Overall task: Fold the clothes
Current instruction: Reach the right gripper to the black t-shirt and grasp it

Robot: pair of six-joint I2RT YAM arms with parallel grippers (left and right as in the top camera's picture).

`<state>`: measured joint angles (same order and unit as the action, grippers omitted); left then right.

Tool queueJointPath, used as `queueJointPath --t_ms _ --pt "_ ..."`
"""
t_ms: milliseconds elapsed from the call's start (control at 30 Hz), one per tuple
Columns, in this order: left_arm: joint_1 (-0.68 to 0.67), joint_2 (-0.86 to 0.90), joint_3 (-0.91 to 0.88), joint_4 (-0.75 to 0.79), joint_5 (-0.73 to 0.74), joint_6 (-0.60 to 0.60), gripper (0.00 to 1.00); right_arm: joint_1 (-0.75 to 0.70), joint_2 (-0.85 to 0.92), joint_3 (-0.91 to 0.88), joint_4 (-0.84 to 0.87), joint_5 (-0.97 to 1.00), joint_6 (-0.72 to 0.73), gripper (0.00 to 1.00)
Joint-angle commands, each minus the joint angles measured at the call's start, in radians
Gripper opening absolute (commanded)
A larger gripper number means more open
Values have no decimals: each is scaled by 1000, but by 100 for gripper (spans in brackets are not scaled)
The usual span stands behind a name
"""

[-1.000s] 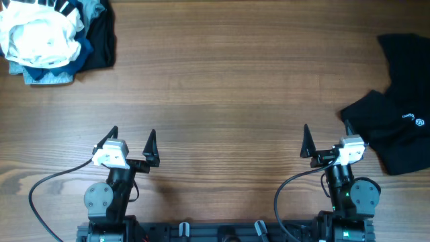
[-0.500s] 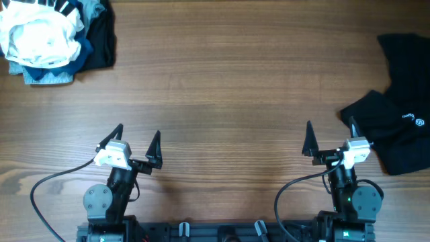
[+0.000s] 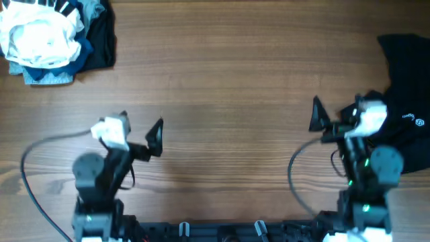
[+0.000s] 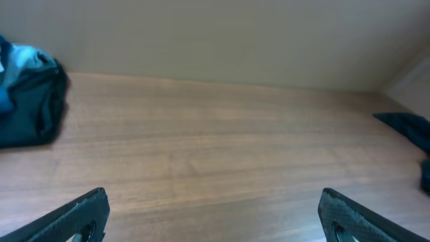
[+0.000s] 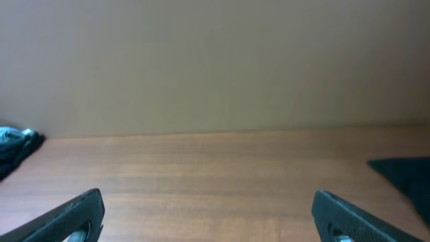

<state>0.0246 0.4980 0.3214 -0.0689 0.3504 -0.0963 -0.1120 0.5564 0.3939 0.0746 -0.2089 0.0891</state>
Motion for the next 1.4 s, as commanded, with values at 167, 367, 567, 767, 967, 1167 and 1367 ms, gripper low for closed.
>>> queueJointPath --t_ms 167,367,567,767,967,1167,1367 --pt "2 497 535 -420 43 -13 100 0 551 532 -443 -63 -30 100" --pt "3 762 686 -518 55 -20 100 -1 817 599 -418 -57 -31 100" --pt "3 883 686 -502 117 -21 100 -55 987 599 -508 278 241 98" --pt "3 903 686 -476 117 -21 100 -177 1130 595 -518 394 354 94" --pt "2 903 686 -467 117 -21 100 -246 1210 595 -440 319 303 89" --pt "2 903 686 -466 117 -21 100 -246 1246 589 -434 301 303 78" --pt "2 903 686 -466 117 -21 100 -246 1297 560 -424 220 303 50"
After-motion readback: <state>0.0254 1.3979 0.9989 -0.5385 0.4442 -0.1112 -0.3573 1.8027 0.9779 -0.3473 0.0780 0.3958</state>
